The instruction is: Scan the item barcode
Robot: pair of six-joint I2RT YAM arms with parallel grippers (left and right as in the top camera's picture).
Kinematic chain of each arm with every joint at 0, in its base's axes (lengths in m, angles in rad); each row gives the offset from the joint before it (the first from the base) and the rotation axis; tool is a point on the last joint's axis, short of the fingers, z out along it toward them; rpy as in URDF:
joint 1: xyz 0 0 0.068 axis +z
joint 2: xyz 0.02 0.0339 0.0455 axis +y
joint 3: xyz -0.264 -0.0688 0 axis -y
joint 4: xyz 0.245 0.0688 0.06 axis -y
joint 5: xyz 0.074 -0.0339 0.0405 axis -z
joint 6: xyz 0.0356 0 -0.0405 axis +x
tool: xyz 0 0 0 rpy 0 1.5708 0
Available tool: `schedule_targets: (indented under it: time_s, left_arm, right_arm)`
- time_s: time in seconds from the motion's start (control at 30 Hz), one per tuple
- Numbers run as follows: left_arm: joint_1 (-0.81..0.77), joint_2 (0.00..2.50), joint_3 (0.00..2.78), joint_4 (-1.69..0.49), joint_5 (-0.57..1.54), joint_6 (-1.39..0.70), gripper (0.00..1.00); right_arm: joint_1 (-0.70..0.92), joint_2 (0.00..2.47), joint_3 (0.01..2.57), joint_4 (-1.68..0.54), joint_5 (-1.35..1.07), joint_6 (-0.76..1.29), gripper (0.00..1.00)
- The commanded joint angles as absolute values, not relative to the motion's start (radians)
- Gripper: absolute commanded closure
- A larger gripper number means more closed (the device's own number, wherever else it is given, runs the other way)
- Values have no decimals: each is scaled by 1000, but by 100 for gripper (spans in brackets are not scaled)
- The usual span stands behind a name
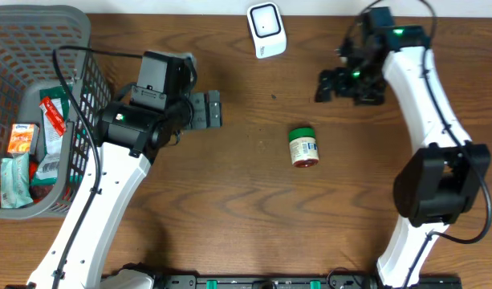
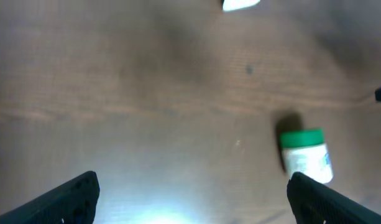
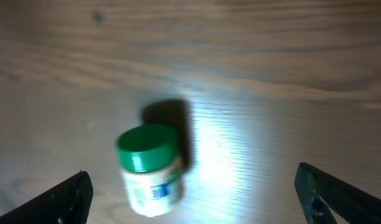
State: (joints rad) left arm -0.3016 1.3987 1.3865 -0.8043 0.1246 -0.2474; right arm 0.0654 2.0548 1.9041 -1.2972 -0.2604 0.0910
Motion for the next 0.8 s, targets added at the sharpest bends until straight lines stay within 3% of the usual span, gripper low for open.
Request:
schedule_targets:
  time_s: [0.0,0.3,0.47,0.77]
  left_arm:
    - [-298,1390,1399,-805,118,-249,3]
    - [-297,1385,1401,-778,118,-252,3]
    - [-268,1372,1536,-881,93,-299,10]
    - [41,1373,1933,-1196,-212,-348,12]
  right_arm:
    - [7,2053,1921,-1298,-259,88,1]
    - [-53,2053,1921,-1298,-259,89,1]
    - [-52,2053,1921,-1298,-259,89,1]
    - [-52,2053,1921,-1298,-259,89,1]
